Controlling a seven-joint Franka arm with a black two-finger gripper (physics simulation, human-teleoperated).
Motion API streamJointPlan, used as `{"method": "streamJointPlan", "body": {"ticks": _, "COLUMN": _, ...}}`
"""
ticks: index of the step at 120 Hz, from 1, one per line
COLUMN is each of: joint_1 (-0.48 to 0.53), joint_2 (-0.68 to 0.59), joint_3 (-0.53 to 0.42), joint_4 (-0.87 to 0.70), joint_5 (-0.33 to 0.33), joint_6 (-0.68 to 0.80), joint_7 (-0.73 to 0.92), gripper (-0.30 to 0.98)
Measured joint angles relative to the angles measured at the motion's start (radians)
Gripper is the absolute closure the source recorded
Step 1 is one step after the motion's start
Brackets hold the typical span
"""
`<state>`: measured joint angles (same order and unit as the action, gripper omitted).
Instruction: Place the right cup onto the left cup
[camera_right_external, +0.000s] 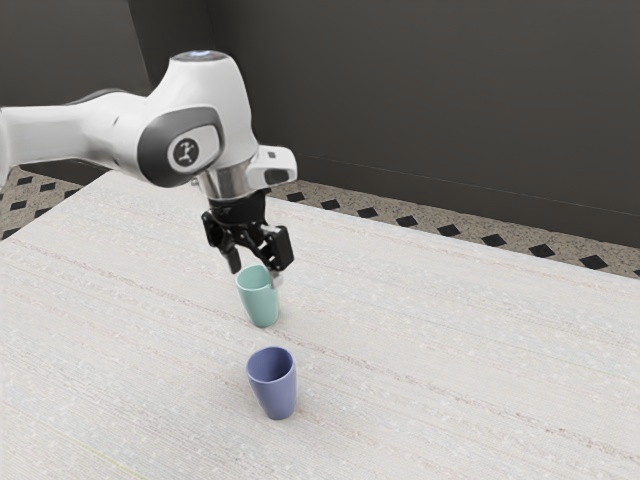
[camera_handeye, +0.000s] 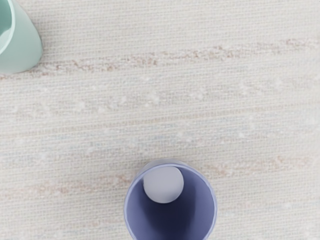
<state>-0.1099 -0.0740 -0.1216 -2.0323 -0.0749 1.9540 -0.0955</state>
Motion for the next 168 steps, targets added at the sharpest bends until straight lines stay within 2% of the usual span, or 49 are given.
{"method": "streamJointPlan", "body": {"ticks": 28, "joint_1": 0.186, "joint_2": 0.000, "joint_3": -0.229, "joint_4": -0.099, "joint_5": -0.080, "joint_6": 0.098, "joint_7": -0.034, "gripper": 0.12}}
{"method": "streamJointPlan", "body": {"ticks": 63, "joint_1": 0.307, "joint_2": -0.020, "joint_3": -0.392, "joint_4": -0.203, "joint_5": -0.146, "joint_6": 0.179, "joint_7": -0.094, "gripper": 0.15}}
{"method": "streamJointPlan", "body": {"ticks": 90, "joint_1": 0.329, "joint_2": -0.018, "joint_3": -0.426, "joint_4": -0.244, "joint_5": -0.157, "joint_6": 0.215, "joint_7": -0.150, "gripper": 0.18}}
{"method": "streamJointPlan", "body": {"ticks": 137, "joint_1": 0.329, "joint_2": 0.027, "joint_3": -0.428, "joint_4": -0.263, "joint_5": -0.159, "joint_6": 0.264, "joint_7": -0.224, "gripper": 0.25}}
{"method": "streamJointPlan", "body": {"ticks": 168, "joint_1": 0.314, "joint_2": 0.066, "joint_3": -0.418, "joint_4": -0.252, "joint_5": -0.138, "joint_6": 0.295, "joint_7": -0.253, "gripper": 0.28}}
